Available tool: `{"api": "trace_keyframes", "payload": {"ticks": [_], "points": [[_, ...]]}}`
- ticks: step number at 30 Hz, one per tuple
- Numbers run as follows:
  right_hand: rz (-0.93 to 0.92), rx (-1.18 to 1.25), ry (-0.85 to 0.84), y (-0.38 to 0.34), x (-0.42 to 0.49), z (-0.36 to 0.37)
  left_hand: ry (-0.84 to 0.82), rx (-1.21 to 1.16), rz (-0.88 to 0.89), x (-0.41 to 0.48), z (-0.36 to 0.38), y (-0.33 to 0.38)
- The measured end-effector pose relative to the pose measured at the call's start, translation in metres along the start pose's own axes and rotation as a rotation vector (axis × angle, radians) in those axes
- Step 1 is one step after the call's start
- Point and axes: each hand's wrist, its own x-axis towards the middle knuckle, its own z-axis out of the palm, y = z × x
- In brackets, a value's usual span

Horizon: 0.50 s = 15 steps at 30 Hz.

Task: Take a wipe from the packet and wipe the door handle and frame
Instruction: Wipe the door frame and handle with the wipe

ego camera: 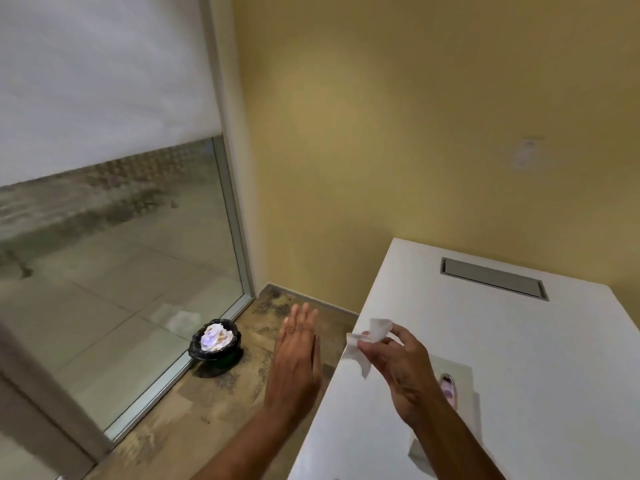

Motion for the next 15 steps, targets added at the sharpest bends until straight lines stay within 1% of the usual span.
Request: {"api": "trace_keyframes", "payload": {"ticks": [6,15], "points": [[-0.023,-0.062,-0.156,-0.012,-0.037,0.107,0.115,0.044,-0.058,-0.007,-0.103,-0.057],[-0.044,-0.084,-0.268,0.012,-0.088,0.289,0.281,0.157,-0.129,-0.036,-0.259,-0.172]]}}
